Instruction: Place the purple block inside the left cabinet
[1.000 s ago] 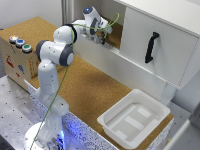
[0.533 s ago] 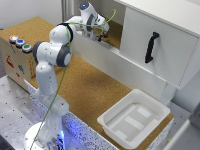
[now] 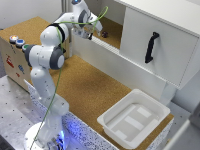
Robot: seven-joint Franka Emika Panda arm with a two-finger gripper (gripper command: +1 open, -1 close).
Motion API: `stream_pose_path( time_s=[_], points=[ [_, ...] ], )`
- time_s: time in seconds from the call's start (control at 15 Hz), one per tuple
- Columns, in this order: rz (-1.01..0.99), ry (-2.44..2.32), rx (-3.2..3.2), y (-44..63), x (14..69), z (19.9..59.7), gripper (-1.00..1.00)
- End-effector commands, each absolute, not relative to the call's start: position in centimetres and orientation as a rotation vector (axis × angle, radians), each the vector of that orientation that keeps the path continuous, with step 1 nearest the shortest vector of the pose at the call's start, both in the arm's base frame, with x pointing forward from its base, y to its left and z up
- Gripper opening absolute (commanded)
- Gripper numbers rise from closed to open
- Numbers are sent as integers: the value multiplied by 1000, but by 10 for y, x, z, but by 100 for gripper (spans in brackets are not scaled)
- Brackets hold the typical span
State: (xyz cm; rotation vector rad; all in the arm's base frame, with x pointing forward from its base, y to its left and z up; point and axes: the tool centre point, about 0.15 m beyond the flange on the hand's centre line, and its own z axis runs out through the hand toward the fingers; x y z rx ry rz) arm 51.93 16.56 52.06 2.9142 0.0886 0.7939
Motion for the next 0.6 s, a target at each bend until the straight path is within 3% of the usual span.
stream_pose_path(
  time_s=[0.0,0.53],
  points=[
    [925,393,3084,115,439,492,100],
    [750,992,3153,126,366,474,100]
  ],
)
